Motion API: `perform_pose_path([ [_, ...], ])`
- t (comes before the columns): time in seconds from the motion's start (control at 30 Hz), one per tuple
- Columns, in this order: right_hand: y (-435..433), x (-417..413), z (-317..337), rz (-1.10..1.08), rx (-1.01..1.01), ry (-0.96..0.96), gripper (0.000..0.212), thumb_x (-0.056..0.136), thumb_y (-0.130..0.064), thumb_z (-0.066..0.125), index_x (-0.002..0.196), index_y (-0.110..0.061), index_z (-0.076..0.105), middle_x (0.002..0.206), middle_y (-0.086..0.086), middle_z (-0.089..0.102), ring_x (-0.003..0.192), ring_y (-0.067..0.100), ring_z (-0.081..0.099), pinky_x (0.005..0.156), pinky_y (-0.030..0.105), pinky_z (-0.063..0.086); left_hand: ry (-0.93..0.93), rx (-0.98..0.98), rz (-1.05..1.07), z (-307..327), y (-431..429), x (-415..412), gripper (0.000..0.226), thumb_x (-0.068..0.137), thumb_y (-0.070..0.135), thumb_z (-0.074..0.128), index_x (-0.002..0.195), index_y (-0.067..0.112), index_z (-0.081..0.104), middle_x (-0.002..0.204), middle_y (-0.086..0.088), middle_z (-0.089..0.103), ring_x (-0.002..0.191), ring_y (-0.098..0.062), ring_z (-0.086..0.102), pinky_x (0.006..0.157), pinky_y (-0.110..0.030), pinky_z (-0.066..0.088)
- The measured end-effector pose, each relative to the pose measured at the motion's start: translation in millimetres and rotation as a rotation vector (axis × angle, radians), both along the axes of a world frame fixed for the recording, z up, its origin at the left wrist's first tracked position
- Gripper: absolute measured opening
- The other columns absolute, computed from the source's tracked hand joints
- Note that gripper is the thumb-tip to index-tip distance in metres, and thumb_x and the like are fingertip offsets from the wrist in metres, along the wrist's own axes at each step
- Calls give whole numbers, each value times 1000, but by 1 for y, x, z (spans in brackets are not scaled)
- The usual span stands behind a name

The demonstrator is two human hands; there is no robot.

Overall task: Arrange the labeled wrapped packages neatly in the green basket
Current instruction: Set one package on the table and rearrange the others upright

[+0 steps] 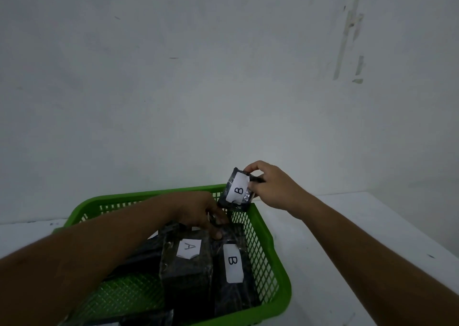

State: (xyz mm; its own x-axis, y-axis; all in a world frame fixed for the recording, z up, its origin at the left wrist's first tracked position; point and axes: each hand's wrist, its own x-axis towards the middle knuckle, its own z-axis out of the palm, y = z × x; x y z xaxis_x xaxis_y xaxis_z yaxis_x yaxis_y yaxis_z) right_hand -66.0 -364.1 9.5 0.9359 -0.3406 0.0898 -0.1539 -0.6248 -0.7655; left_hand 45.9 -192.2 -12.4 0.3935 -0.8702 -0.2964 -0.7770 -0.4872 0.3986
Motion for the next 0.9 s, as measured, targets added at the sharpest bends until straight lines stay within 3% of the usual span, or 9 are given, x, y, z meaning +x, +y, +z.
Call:
perform_pose_path([
  [0.1, 5, 2, 2, 111, -60, 101, 26, 91, -9, 55, 110, -28, 57, 101, 8, 70, 80, 23, 65, 60, 27, 49, -72, -63, 107, -6, 6, -1, 54, 68, 50, 79, 114, 26, 64, 110, 13, 59, 104, -11, 52, 88, -32, 41],
  [0.17, 11, 7, 0, 170, -128, 192, 26, 91, -12, 57, 115, -24, 55, 108, 7, 68, 93, 27, 66, 76, 39, 55, -139, -68, 135, -7, 11, -1, 65, 66, 55, 78, 120, 26, 54, 119, 11, 52, 106, -10, 45, 97, -38, 37],
  [0.3, 17, 19, -2, 171, -363, 279, 22, 92, -26, 57, 114, -26, 51, 116, 3, 64, 97, 23, 59, 94, 43, 45, -156, -9, 112, -6, 17, 5, 69, 70, 55, 75, 126, 27, 47, 133, 4, 52, 113, -16, 50, 98, -37, 42],
  [0.4, 15, 26, -3, 173, -479, 316, 21, 93, -33, 57, 113, -30, 53, 119, -3, 64, 99, 18, 54, 88, 38, 32, -258, 76, 127, -9, 15, 7, 71, 71, 60, 71, 130, 27, 45, 138, 4, 48, 127, -22, 45, 109, -52, 29],
  [0.57, 17, 34, -9, 145, -595, 256, 23, 92, -33, 59, 115, -31, 59, 118, -5, 62, 107, 20, 53, 86, 39, 23, -384, 128, 137, -13, 10, 4, 70, 72, 62, 69, 127, 25, 45, 135, 1, 50, 128, -24, 43, 108, -57, 19],
  [0.8, 33, 35, -25, 103, -843, 97, 12, 90, -15, 54, 102, -19, 55, 94, 4, 64, 93, 26, 54, 92, 41, 29, -564, 13, 134, -16, 11, 3, 76, 63, 68, 71, 113, 19, 40, 113, 1, 56, 108, -23, 50, 96, -49, 24],
  [0.9, 33, 32, -31, 80, -877, 12, 11, 91, -17, 56, 102, -15, 57, 96, 7, 65, 95, 27, 56, 90, 40, 34, -541, -32, 85, -14, 8, 3, 67, 64, 65, 71, 107, 22, 44, 110, 3, 58, 106, -21, 50, 92, -46, 25],
])
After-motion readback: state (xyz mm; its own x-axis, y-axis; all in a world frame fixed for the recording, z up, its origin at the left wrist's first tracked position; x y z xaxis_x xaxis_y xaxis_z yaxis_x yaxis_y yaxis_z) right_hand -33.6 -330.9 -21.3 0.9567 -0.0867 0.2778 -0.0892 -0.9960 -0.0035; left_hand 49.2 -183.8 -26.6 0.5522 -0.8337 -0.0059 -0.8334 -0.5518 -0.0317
